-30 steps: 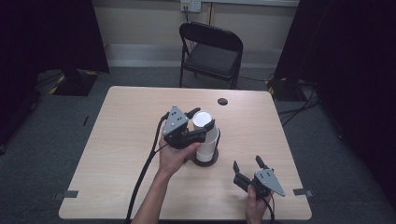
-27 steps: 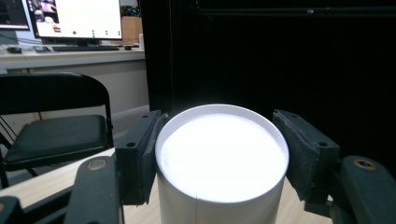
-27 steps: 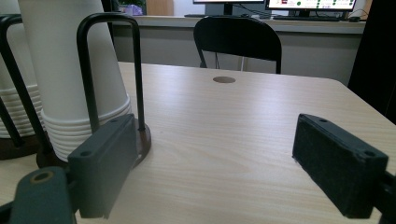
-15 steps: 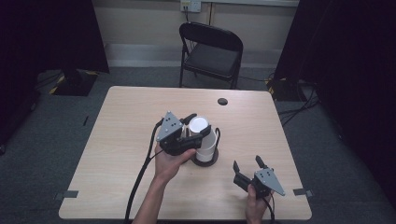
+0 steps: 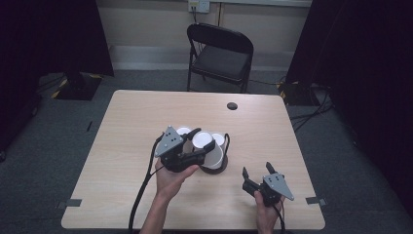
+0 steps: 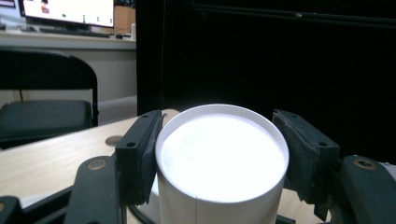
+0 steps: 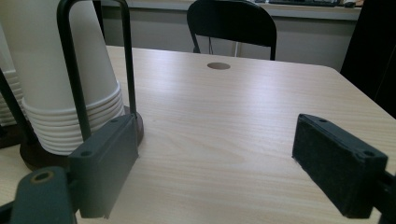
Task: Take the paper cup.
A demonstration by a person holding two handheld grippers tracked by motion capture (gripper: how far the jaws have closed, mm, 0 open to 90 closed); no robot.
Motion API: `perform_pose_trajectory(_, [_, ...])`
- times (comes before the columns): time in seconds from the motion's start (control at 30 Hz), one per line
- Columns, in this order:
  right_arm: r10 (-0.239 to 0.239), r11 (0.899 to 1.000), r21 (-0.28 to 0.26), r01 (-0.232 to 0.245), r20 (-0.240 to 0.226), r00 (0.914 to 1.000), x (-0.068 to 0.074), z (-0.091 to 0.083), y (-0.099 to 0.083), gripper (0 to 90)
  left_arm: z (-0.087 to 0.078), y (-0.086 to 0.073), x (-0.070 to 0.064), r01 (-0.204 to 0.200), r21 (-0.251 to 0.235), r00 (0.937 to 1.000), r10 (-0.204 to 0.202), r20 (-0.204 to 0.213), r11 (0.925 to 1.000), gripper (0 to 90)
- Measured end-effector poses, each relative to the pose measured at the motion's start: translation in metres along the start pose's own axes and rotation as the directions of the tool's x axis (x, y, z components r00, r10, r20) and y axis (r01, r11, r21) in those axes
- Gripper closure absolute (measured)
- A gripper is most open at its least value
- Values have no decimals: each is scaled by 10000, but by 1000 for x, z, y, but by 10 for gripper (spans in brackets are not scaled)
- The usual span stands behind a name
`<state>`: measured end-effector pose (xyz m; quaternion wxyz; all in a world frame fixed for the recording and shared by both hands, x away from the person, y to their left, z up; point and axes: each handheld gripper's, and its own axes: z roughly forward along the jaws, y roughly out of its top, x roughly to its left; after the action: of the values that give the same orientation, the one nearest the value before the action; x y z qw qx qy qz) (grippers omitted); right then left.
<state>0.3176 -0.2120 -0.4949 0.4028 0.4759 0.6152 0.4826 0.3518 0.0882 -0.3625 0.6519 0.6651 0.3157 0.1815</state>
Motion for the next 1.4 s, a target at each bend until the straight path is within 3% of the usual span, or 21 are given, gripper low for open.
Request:
perform_pose_trajectory(0.07, [71,9999,-131,-74,-264,9996,0,-2,-1,140,-3,-3,3,247,32,9997,-247,48,9997,357])
perform_pose_trajectory(0.13, [41,9999,-124,-43,-203,9998,1,-2,-1,141,-5,-5,5,457,46,9989,-458,96,9989,356])
perform_pose_trajectory(0.27, [101,9999,131,-95,-417,9991,4,-1,0,147,-10,-9,7,895,112,9950,-899,425,9959,356])
perform_pose_trajectory(0.3, [84,9998,173,-75,-517,9986,5,-1,0,154,-12,-11,6,947,190,9937,-956,590,9953,356])
perform_pose_trajectory(0.33, [254,9995,201,-236,-953,9951,8,-2,0,180,-12,-12,5,867,200,9949,-877,506,9960,356])
perform_pose_trajectory(0.37, [254,9995,201,-236,-953,9951,8,-2,0,180,-13,-13,5,854,277,9953,-865,423,9960,356])
perform_pose_trajectory(0.43, [335,9993,240,-300,-1599,9866,15,-4,2,196,-14,-16,5,963,345,9938,-981,533,9948,356])
perform_pose_trajectory(0.47, [335,9993,240,-300,-1599,9866,15,-4,2,196,-15,-17,5,1112,326,9923,-1127,510,9933,356])
perform_pose_trajectory(0.5, [125,9997,211,-85,-1975,9802,22,-6,4,206,-15,-19,5,1261,331,9904,-1277,531,9915,356])
perform_pose_trajectory(0.53, [125,9997,211,-85,-1975,9802,22,-6,4,206,-16,-21,6,1371,349,9887,-1389,565,9899,356])
perform_pose_trajectory(0.67, [-207,9996,121,246,-2558,9665,37,-7,5,206,-21,-29,9,1932,316,9779,-1951,757,9806,356])
perform_pose_trajectory(0.7, [-304,9995,-27,308,-2752,9609,43,-8,4,257,-23,-31,10,2094,312,9745,-2112,764,9773,356])
perform_pose_trajectory(0.73, [-304,9995,-27,308,-2752,9609,43,-8,4,257,-24,-33,11,2163,300,9733,-2179,728,9759,356])
perform_pose_trajectory(0.87, [-343,9994,-178,300,-3422,9390,54,-10,4,297,-30,-41,15,2490,401,9657,-2512,653,9677,356])
perform_pose_trajectory(1.03, [-666,9972,-569,476,-4043,9122,66,-12,4,370,-35,-54,15,3219,179,9441,-3224,687,9466,357])
perform_pose_trajectory(1.13, [-767,9956,-823,448,-4424,8935,71,-13,3,406,-36,-65,15,3759,168,9223,-3758,903,9265,357])
perform_pose_trajectory(1.2, [-866,9942,-963,472,-4609,8832,73,-13,2,423,-37,-69,17,3888,153,9171,-3886,894,9212,356])
perform_pose_trajectory(1.27, [-969,9926,-1114,490,-4794,8722,75,-15,1,444,-39,-72,19,4188,162,9016,-4178,1123,9079,357])
perform_pose_trajectory(1.3, [-1071,9909,-1242,522,-4912,8644,76,-15,1,456,-39,-73,20,4236,174,8988,-4226,1164,9057,356])
perform_pose_trajectory(1.4, [-1187,9867,-1560,458,-4984,8588,77,-17,2,476,-41,-75,21,4587,102,8804,-4559,1305,8886,356])
